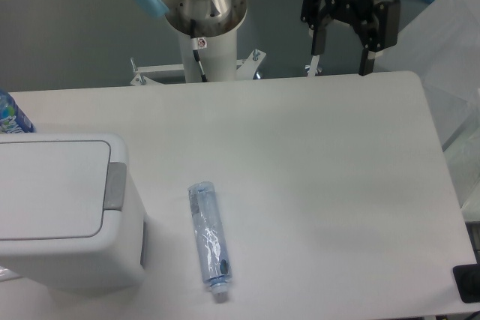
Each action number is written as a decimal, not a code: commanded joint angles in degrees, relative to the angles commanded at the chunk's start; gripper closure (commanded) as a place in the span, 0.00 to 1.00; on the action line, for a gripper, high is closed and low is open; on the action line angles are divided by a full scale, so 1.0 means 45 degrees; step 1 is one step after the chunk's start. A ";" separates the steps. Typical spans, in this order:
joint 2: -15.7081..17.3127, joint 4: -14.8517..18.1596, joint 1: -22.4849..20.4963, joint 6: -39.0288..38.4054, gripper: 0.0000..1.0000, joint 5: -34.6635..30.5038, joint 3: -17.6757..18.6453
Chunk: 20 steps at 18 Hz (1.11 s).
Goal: Open the trash can
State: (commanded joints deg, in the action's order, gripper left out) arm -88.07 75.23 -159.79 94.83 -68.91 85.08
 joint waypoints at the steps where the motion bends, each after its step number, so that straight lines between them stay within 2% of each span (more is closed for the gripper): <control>1: 0.0019 0.0020 -0.0019 0.0000 0.00 0.0000 0.0019; 5: -0.0117 0.0000 0.0020 -0.0252 0.00 0.0039 -0.0214; 7: -0.0331 0.0000 0.0291 -0.1458 0.00 0.0039 -0.0662; 12: -0.1210 -0.0039 0.1580 -0.5850 0.00 0.0000 -0.1425; 15: -0.1522 -0.0993 0.2439 -0.8254 0.00 0.0000 -0.1387; 20: -0.1894 -0.2068 0.4078 -1.3351 0.00 -0.0059 -0.1172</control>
State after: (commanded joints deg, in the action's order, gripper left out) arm -96.59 65.93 -141.43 34.75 -69.17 79.80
